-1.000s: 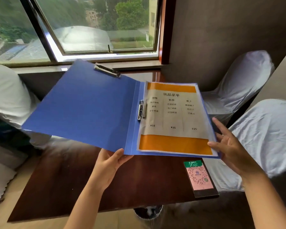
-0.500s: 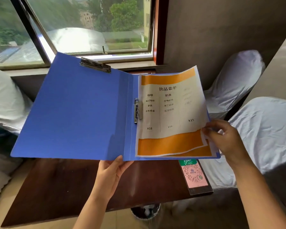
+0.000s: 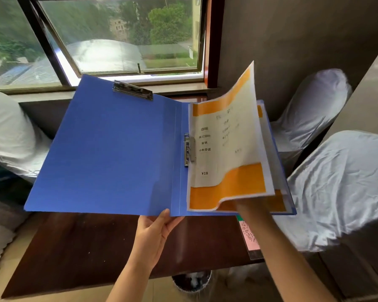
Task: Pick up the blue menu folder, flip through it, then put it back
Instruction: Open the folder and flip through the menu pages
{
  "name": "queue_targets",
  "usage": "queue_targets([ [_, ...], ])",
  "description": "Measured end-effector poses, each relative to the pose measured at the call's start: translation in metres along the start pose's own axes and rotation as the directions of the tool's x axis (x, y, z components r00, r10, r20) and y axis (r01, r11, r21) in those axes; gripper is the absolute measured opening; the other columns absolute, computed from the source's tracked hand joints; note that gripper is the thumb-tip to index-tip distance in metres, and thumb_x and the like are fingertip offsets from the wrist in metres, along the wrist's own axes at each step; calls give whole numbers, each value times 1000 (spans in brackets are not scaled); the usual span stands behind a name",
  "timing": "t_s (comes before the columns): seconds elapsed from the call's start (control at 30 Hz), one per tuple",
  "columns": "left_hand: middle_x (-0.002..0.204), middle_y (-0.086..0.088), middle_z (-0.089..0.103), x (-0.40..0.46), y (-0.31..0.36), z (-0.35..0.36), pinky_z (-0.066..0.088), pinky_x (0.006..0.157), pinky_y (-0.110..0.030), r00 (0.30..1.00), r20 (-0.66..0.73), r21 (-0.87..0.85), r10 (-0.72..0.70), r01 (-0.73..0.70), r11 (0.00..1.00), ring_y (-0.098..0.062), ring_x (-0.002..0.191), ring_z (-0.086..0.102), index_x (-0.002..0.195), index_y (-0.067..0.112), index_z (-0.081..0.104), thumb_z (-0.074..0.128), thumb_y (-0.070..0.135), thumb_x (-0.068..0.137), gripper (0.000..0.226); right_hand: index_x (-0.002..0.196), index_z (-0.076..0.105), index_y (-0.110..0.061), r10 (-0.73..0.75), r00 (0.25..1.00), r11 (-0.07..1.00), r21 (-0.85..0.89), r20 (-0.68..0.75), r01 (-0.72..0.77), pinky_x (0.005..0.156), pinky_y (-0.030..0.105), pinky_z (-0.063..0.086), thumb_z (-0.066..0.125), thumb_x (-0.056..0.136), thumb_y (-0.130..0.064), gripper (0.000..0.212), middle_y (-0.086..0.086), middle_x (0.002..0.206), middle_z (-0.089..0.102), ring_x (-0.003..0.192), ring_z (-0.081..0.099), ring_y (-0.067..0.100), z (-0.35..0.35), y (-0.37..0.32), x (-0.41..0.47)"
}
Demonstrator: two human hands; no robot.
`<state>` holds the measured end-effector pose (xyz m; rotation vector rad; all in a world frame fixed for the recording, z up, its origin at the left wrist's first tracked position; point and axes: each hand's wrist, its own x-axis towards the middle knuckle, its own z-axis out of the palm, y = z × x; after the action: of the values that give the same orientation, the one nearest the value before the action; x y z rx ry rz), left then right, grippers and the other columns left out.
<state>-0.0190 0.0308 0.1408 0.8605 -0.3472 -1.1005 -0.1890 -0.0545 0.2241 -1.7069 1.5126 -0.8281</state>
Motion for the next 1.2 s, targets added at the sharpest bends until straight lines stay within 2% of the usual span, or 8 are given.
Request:
queue_targets([
  [0.07,99,-5,72,-1,-1,6,59,66,-31,1000,17,7,24,-25,1000,-29,96,69,113,17,54,52,-3,81,38,76,59,-5,-310,951,949,-48,11,310,58,32,53,65,79,-4,7,19,72,64,64,64,28,21,-11,-5],
  [0.13,96,-5,74,-4,-2,11,59,66,-30,998,51,20,41,-42,999,-28,91,70,115,14,52,47,-7,85,37,108,51,-9,-489,868,849,-180,92,497,79,33,48,44,93,-31,27,20,108,60,96,61,27,36,-17,-10],
  [0.33,86,-6,75,-11,-6,19,57,64,-24,992,100,93,79,-88,992,-18,81,71,105,14,64,46,0,87,29,143,14,-32,-531,778,656,-418,335,628,115,48,6,26,97,-40,48,2,157,16,144,9,26,74,-3,-21],
  [0.5,85,-10,75,-12,-7,16,58,66,-27,995,91,1,39,-40,999,-22,82,72,110,2,56,53,3,78,32,136,38,-28,-587,727,708,-210,356,675,116,46,3,35,97,-34,40,-2,149,37,141,23,13,56,-1,-22],
  [0.6,96,-10,75,-9,-6,14,59,69,-32,997,77,-39,22,-19,999,-30,93,70,114,9,54,53,-2,76,40,125,54,-20,-626,775,759,-161,86,631,108,52,31,57,89,-17,36,4,134,55,125,49,17,25,8,-12],
  [0.73,95,-10,74,-4,-3,11,59,64,-32,1000,20,-85,-8,9,996,-32,93,70,110,14,55,55,-3,72,41,132,46,-16,-425,887,859,-388,-180,333,104,57,34,68,79,-11,57,25,141,38,131,35,39,-29,36,18],
  [0.97,109,-13,65,1,-3,6,59,65,-33,1000,8,-92,-7,8,996,-30,96,69,114,17,53,55,-4,73,46,111,58,-43,-104,960,984,165,261,61,68,23,58,62,84,-2,49,-7,112,62,95,67,14,-95,79,39],
  [1.2,106,-10,67,5,-2,1,59,66,-34,1000,-1,-109,-9,9,994,-30,97,69,111,20,56,56,-2,71,45,83,70,-37,-241,968,962,150,65,230,61,7,51,67,80,-5,33,-22,76,71,74,66,-2,-94,81,48],
])
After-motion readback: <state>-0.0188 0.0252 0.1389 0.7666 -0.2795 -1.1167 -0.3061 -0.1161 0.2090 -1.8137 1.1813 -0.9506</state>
